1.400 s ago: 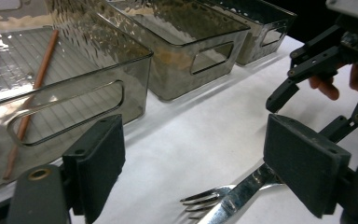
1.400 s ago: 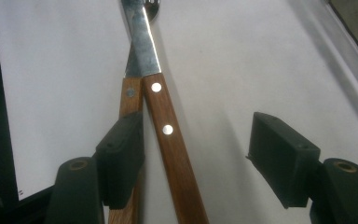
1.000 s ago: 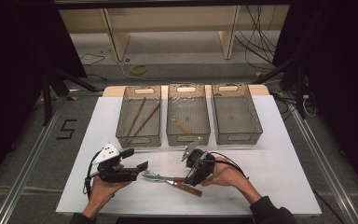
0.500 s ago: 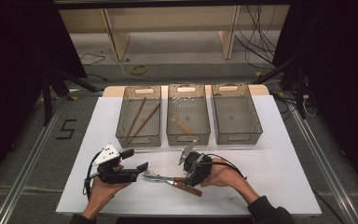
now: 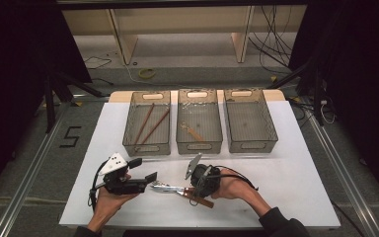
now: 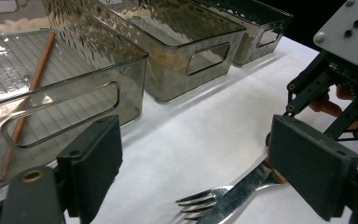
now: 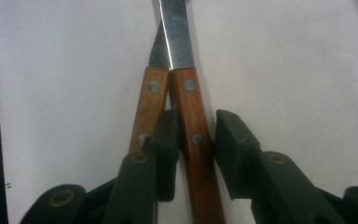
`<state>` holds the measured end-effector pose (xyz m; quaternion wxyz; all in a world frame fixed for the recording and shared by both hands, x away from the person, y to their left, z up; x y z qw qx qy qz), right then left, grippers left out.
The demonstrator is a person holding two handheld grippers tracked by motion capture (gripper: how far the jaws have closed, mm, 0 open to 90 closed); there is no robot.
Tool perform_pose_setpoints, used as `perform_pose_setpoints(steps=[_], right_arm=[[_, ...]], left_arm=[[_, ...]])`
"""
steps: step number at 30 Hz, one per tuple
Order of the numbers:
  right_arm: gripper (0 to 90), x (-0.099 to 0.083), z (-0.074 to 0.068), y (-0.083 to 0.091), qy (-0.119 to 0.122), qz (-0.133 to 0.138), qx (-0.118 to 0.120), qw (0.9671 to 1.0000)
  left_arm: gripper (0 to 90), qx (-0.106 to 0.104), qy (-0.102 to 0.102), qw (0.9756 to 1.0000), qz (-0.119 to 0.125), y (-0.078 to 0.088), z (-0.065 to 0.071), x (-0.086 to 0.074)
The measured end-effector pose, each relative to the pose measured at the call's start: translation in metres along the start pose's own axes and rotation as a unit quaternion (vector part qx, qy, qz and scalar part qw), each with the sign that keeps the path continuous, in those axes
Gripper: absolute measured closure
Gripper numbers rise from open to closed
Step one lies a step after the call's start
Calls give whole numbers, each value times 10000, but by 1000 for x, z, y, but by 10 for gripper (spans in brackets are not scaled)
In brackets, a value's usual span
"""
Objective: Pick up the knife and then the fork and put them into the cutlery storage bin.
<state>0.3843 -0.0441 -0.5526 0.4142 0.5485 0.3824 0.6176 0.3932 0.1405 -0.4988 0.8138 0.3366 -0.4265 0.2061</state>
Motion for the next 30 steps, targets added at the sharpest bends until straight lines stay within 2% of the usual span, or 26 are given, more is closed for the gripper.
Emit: perform_pose_setpoints(steps=[6, 12, 18, 30], right_arm=[[728, 1, -1, 0, -40, -45, 37, 10000], [755, 0, -2, 1, 142, -138, 57, 9998], [771, -2, -1, 2, 204, -215, 92, 9995], [773, -4, -2, 3, 171, -231, 155, 9995]], left_arm=[[173, -9, -28, 10000, -8, 0, 0, 0], [174, -15, -22, 10000, 4, 0, 1, 0], [176, -25, -26, 10000, 4, 1, 1, 0], [177, -20, -28, 10000, 5, 1, 1, 1]])
Point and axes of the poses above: each handheld gripper's, and its own axes: y roughly backward along the jaws, x roughly out of its top, z roughly to its right, the point moved 9 cm from there along -y, roughly forward along the jaws, and after that the axes turned 14 degrees about y, right-handed, at the moved point
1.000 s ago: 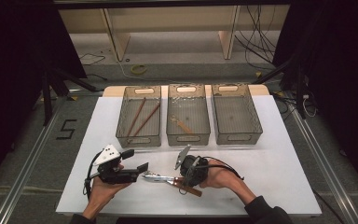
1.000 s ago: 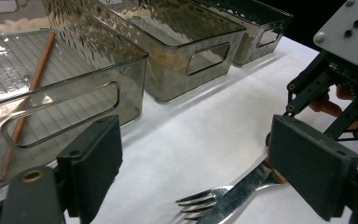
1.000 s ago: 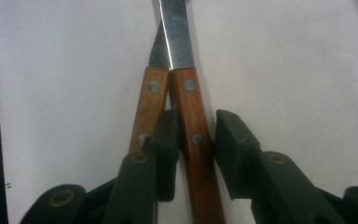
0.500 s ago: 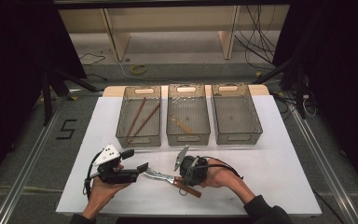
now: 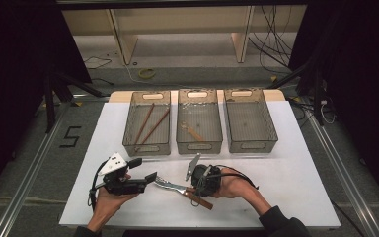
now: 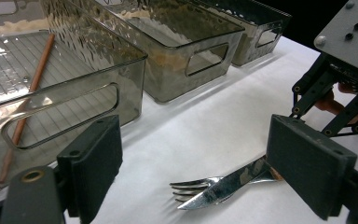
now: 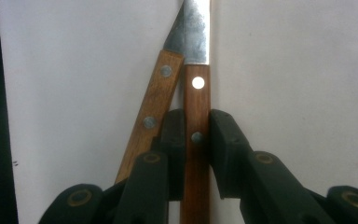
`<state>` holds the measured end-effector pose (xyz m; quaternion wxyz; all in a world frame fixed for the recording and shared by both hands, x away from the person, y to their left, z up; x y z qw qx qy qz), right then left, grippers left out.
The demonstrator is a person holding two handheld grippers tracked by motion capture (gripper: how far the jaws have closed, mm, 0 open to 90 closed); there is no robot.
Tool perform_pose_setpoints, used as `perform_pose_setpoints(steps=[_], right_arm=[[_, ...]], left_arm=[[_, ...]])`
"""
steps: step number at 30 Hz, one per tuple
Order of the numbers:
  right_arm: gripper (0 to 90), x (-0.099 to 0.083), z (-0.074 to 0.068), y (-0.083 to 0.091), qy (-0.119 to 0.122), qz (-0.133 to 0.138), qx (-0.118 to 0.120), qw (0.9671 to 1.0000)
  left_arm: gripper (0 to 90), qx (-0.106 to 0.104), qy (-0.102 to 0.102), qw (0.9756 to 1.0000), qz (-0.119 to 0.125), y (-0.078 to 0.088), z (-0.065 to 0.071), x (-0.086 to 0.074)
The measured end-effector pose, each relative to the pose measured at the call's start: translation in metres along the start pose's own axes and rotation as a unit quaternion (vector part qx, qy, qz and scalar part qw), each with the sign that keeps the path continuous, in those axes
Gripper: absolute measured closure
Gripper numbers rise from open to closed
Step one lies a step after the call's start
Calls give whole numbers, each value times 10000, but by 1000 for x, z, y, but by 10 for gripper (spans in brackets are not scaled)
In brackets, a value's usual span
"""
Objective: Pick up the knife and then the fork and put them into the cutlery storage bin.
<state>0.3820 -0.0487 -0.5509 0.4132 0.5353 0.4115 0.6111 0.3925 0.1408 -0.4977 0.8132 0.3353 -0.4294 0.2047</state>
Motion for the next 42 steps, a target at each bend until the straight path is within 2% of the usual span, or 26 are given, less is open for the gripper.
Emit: perform_pose_setpoints(steps=[6, 13, 17, 20, 30, 36, 42], right_arm=[[774, -1, 1, 1, -56, -2, -16, 10000], [774, -3, 5, 5, -192, 114, -68, 9997], [774, -1, 3, 7, -205, 209, 16, 9996], [775, -1, 4, 6, -207, 185, -3, 9996], [774, -1, 8, 15, -371, 418, -36, 9984], [775, -1, 16, 27, -598, 671, -95, 9959], [775, -6, 27, 41, -911, 954, -198, 9911]], left_arm=[[177, 12, 8, 10000, 12, 0, -1, 0], [177, 15, 7, 10000, 6, 0, -1, 0], [177, 17, 21, 10000, 13, 0, -1, 0], [177, 20, 16, 10000, 17, 0, -1, 0], [177, 29, 13, 10000, 21, 0, -1, 0], [177, 34, 41, 10000, 34, 0, -2, 1], [177, 42, 40, 10000, 26, 0, -2, 0]])
Point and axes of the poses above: each handheld gripper's, and its own axes: y roughly backward along the jaws, x roughly out of its top, z roughly to its right, the point moved 9 cm from there along -y, roughly forward along the jaws, and after that the axes turned 14 degrees about y, right-handed, at the moved point
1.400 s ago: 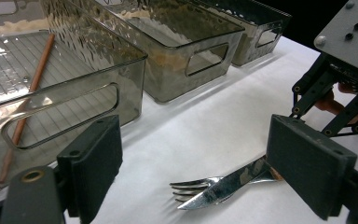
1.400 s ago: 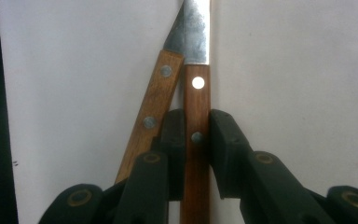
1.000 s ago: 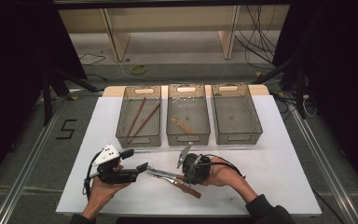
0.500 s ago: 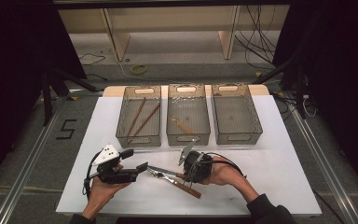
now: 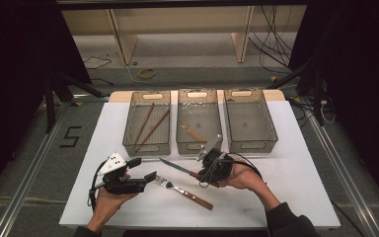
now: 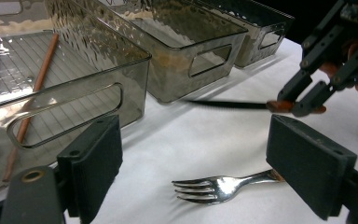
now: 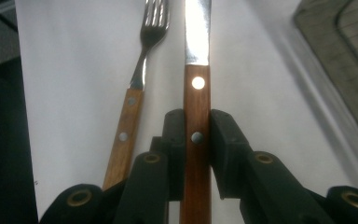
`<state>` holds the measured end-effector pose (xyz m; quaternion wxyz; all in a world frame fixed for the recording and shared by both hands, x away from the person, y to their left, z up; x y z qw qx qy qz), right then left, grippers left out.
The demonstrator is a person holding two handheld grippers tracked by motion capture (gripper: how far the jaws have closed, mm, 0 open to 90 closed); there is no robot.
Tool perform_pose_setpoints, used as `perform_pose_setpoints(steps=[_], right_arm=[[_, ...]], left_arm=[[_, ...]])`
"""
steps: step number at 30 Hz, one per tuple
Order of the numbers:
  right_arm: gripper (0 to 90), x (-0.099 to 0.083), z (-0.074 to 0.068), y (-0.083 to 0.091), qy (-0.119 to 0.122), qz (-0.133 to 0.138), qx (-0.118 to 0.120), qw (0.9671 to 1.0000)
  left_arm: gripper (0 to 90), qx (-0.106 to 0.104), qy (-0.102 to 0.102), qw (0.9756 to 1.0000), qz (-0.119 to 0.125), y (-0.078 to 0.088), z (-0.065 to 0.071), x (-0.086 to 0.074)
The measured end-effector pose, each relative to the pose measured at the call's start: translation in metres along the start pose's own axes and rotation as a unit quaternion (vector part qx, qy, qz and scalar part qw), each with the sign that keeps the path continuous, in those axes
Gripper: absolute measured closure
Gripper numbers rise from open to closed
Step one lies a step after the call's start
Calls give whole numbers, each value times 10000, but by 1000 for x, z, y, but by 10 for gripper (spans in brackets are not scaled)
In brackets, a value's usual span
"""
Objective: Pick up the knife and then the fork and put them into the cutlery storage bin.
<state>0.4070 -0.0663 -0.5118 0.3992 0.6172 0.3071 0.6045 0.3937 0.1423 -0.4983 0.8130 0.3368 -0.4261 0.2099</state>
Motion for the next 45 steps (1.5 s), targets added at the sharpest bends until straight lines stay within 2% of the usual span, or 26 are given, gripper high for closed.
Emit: perform_pose_setpoints(steps=[8, 15, 20, 31, 45], right_arm=[[775, 1, 22, 31, -294, 352, -347, 9983], [775, -2, 56, 63, -700, 683, -750, 9924], [775, -8, 77, 78, -944, 758, -965, 9879], [775, -24, 112, 98, -1414, 812, -1233, 9789], [774, -35, 141, 110, -1774, 799, -1434, 9703]], left_arm=[[177, 2, -1, 10000, -11, 0, 0, 0], [177, 4, -1, 10000, -7, 0, 0, 0], [177, 7, -5, 10000, 10, 0, -1, 0], [177, 12, -25, 10000, 27, 0, -1, 1], [177, 5, -1, 10000, 51, 1, -1, 1]])
Point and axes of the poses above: each handheld gripper's, and its own axes: y roughly backward along the jaws, x roughly out of its top, z roughly to its right, the point moved 9 cm from there along -y, roughly forward along the jaws, and after that the axes turned 14 degrees about y, right-handed, at the moved point
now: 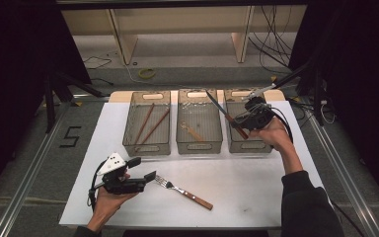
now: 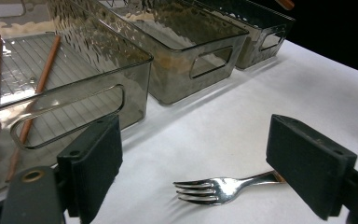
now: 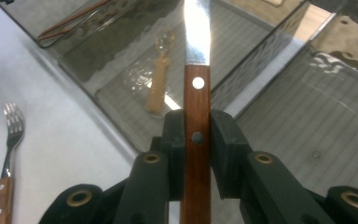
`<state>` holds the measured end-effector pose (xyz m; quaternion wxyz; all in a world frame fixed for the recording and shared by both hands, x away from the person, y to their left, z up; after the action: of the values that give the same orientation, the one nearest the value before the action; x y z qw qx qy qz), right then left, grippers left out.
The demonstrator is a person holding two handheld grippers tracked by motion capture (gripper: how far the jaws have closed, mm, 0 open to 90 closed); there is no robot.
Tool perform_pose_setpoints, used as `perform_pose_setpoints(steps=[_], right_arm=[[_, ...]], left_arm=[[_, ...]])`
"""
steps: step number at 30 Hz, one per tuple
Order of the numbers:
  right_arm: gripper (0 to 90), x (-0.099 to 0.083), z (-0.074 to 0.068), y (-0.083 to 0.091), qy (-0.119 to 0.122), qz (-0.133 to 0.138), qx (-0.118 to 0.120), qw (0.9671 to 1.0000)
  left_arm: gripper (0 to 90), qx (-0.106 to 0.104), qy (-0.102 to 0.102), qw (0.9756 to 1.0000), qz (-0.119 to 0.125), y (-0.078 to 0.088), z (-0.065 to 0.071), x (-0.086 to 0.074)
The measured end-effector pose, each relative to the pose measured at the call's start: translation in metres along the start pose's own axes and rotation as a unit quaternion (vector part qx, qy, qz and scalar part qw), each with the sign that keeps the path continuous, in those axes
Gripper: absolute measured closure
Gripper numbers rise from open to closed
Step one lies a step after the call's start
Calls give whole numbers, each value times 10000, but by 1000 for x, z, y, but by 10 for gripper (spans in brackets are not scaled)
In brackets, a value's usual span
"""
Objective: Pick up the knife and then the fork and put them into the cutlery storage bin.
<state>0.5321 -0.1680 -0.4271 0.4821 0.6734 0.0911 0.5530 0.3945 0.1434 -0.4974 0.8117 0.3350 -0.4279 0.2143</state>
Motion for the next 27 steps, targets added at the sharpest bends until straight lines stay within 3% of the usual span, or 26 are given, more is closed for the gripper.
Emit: perform_pose_setpoints(steps=[13, 27], right_arm=[[774, -8, 30, 0, -412, -119, -285, 9987], [774, -22, 51, -5, -797, -300, -556, 9948]], left_arm=[[177, -8, 0, 10000, 9, 0, 0, 0], [177, -3, 8, 10000, 13, 0, 0, 0]])
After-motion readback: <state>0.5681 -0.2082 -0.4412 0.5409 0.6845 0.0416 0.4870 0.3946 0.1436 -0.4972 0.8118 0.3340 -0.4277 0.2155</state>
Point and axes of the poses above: each handheld gripper's, and its own axes: y roughly backward along the jaws, x roughly out of its top, z roughly to its right, the point moved 9 cm from there along -y, roughly forward along the jaws, and after that the axes turned 14 degrees about y, right-handed, at the moved point
